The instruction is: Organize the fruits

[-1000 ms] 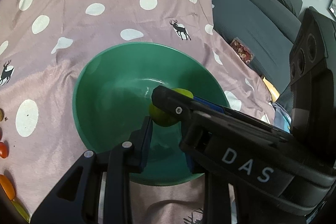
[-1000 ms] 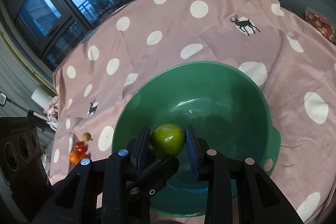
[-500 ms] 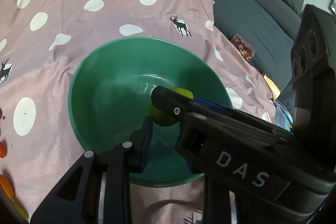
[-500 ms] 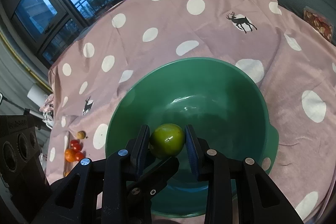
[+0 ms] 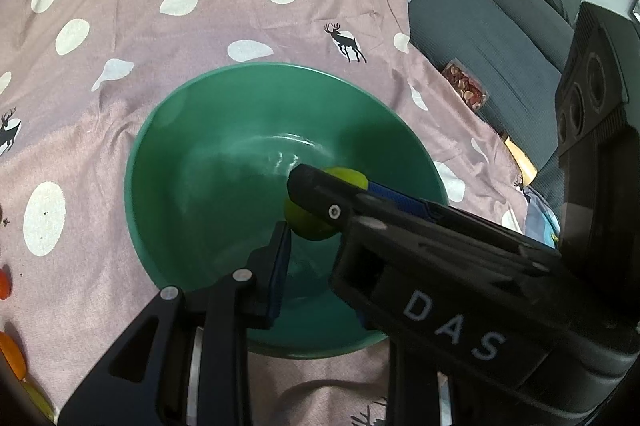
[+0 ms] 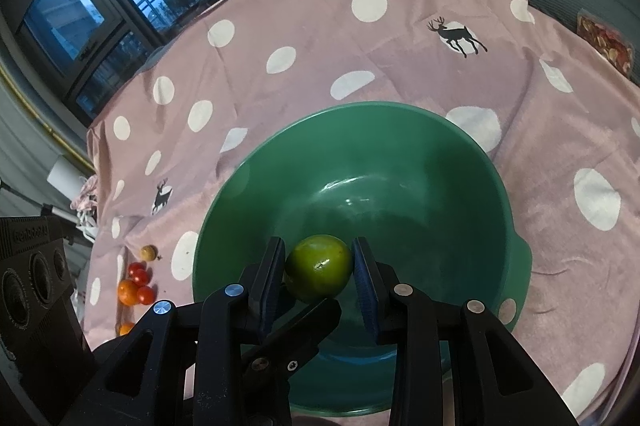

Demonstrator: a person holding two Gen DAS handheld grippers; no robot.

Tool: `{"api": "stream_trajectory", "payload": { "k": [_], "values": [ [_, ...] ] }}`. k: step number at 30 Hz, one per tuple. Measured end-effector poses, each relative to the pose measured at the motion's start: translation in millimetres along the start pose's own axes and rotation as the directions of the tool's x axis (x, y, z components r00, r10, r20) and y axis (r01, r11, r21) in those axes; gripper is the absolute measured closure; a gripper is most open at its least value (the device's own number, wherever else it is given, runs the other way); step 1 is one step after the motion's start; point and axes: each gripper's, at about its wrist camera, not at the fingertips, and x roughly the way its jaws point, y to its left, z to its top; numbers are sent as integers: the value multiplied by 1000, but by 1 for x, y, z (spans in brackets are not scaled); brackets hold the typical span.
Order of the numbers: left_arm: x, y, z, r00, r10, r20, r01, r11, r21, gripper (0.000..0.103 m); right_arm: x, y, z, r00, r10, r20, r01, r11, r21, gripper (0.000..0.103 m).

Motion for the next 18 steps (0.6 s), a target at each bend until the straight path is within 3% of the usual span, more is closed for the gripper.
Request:
{"api": "stream_trajectory", "payload": {
  "k": [12, 16, 18],
  "values": [
    [-7, 0, -2, 999, 29, 18, -28, 1000, -11, 74, 0, -1, 0, 1000, -20, -6, 20, 1000, 17, 66],
    [-32, 0, -7, 997, 26, 78, -27, 1000, 13, 50, -7, 1, 0, 998, -45, 34, 44, 999, 16, 67],
    [-49, 1, -12, 992, 45, 117, -48, 999, 23, 47, -12, 5, 0, 995, -76, 57, 76, 997, 3, 64]
  ]
}}
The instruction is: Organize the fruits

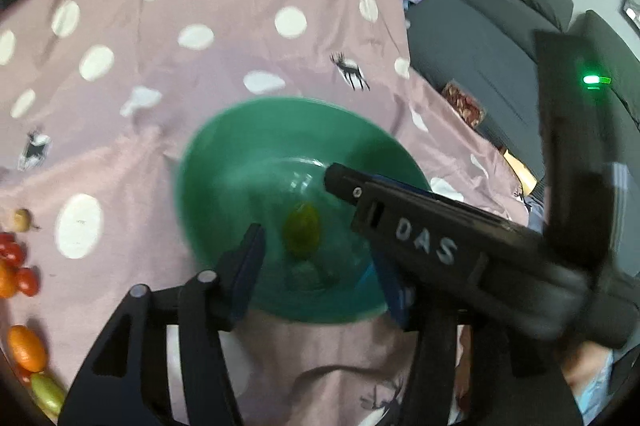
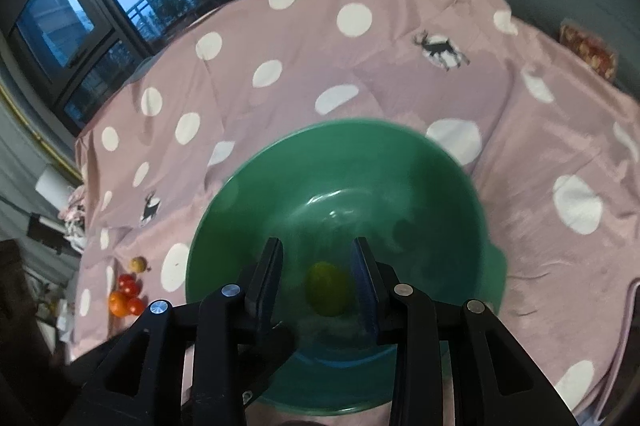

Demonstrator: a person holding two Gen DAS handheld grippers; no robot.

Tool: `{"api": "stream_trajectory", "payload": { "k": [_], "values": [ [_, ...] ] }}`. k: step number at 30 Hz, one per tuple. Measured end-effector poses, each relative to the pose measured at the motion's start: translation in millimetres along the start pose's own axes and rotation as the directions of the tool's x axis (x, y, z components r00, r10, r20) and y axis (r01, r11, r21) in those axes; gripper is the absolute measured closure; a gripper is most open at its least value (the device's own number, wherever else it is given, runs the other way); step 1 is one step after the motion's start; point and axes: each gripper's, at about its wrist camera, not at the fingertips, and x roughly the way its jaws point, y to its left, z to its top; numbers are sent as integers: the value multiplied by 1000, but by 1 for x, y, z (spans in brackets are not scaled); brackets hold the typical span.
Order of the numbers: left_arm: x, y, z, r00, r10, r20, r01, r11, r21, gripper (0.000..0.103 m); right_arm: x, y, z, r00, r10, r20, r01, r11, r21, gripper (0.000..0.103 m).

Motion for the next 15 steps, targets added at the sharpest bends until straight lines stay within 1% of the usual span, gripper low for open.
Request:
{"api": "stream_trajectory", "payload": {
  "k": [1, 2, 4, 5, 7, 8, 10, 12, 15],
  "values": [
    [-12, 4, -2, 1000, 7, 20, -7, 1000, -6, 43, -1, 2, 0, 1000, -9, 8, 9, 1000, -6, 60],
    [-20, 8, -4, 999, 11, 32, -11, 1000, -15, 40, -3, 3, 1, 1000, -13, 15, 14, 1000, -11, 59],
    [-39, 19, -8, 997, 27, 67, -24, 999, -44, 37, -5, 9, 1, 999, -13, 32, 14, 1000, -28, 58],
    [-50, 27, -11, 995, 43, 86, -38, 997, -63, 32, -6, 12, 2, 999, -11, 37, 13, 999, -37, 58],
    [-69, 44, -17, 989, 90, 114, -79, 992, -101, 26, -9, 19, 2, 999, -12, 47, 15, 998, -62, 57],
    [-80, 55, -21, 984, 126, 123, -111, 986, -127, 25, -10, 22, 2, 999, -11, 52, 15, 997, -75, 56],
    [-100, 80, -29, 969, 207, 135, -179, 964, -196, 24, -13, 32, 2, 998, -1, 62, 8, 994, -105, 49],
    [-114, 101, -35, 955, 262, 136, -222, 942, -252, 22, -16, 43, 1, 997, 21, 73, -12, 991, -131, 49],
    [-136, 138, -50, 930, 345, 124, -283, 890, -356, 22, -16, 62, -2, 996, 36, 77, -22, 985, -173, 49]
  ]
}}
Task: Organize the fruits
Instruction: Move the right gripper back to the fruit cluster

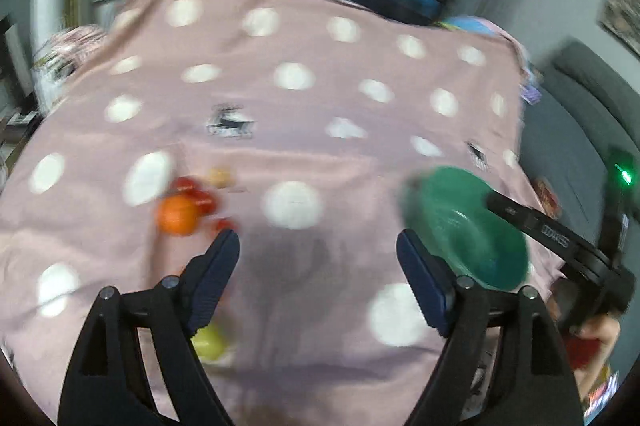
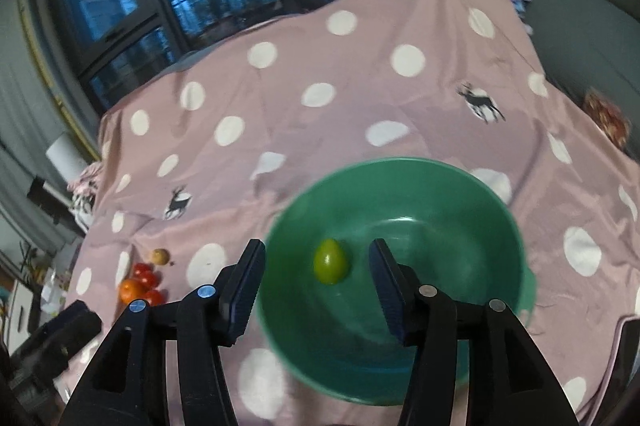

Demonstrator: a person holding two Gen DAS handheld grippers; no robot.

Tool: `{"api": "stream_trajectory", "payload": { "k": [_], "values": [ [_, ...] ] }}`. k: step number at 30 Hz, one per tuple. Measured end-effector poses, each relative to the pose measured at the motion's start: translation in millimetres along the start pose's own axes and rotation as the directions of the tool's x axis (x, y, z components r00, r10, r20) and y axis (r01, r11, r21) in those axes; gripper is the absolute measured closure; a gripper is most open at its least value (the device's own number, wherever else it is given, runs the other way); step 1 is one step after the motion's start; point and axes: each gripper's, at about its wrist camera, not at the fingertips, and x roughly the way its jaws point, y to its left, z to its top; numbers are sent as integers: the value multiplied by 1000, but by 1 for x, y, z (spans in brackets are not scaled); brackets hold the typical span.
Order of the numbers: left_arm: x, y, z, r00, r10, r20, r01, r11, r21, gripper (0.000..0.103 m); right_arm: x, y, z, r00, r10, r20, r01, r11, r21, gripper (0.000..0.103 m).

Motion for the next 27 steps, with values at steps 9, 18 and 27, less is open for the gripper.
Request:
{"api": "stream_trajectory", "payload": {
  "k": [9, 18, 27],
  "values": [
    [-4, 94, -15, 977, 208, 38, -198, 966, -167, 19, 17, 80, -10, 993, 101, -63, -109, 983, -149, 49],
    [-2, 134, -18, 977, 213, 1, -207, 950, -234, 19, 58, 147, -46, 914, 300, -274, -349, 925, -152, 49],
    [2, 133, -17, 982, 190, -15, -188, 956, -227, 19, 99, 196, -85, 839, 317, -443, -418, 896, -151, 49]
  ]
}}
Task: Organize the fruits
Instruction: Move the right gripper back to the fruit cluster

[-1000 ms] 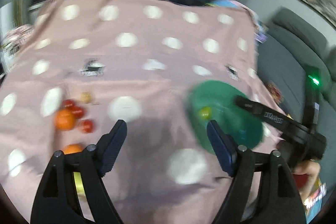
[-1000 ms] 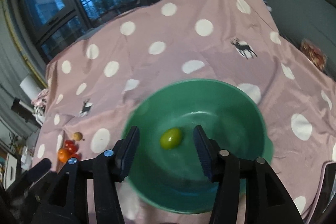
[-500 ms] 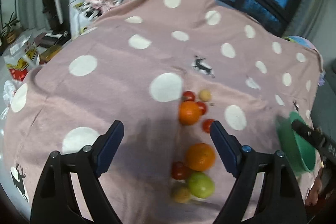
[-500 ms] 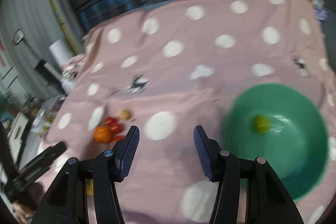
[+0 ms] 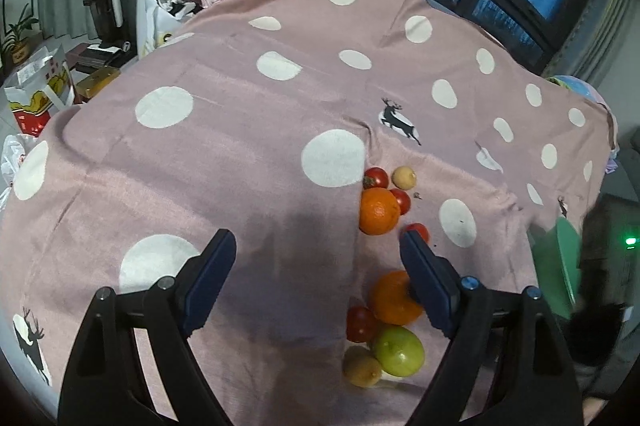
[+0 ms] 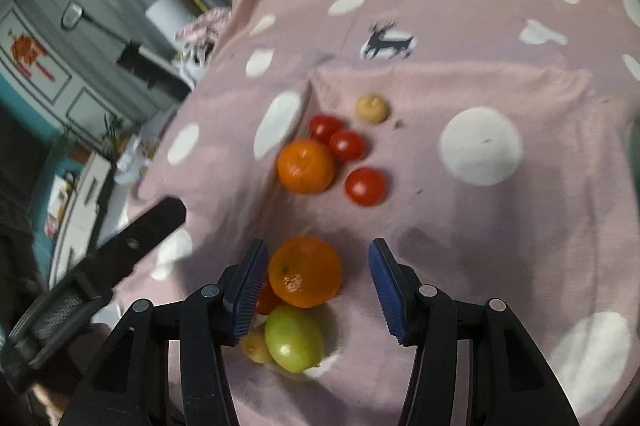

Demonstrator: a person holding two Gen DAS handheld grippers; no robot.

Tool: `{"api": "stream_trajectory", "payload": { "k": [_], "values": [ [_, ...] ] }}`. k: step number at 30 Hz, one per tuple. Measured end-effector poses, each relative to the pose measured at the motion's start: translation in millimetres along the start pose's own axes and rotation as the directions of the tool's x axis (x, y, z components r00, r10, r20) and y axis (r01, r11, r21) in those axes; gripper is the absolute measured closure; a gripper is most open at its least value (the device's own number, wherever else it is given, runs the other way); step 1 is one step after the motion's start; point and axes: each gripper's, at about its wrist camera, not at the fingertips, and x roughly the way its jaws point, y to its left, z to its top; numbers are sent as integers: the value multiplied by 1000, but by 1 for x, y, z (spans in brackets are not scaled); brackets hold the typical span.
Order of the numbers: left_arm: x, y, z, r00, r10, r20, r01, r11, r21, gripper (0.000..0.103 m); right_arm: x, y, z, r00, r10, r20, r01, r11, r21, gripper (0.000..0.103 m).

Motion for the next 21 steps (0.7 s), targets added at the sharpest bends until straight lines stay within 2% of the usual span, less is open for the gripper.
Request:
{"api": "stream_trajectory", "payload": {
  "k": [6, 9, 12, 21],
  "values": [
    [-1, -7, -2, 1000, 13, 6, -13, 1000, 12, 19, 17, 12, -8, 999, -29, -22, 28, 998, -48, 49],
    [1, -11, -4, 999, 32, 4, -32, 999, 39, 19, 24, 13, -11, 998, -56, -25, 54, 997, -63, 54],
    [1, -13, -5, 999, 41, 8, -42, 998, 46, 19, 26, 14, -13, 998, -60, -17, 59, 996, -69, 55],
    [-1, -20, -7, 1000, 4, 1, -4, 999, 47, 19, 4, 5, -14, 998, -62, -7, 62, 997, -53, 56]
  ]
}}
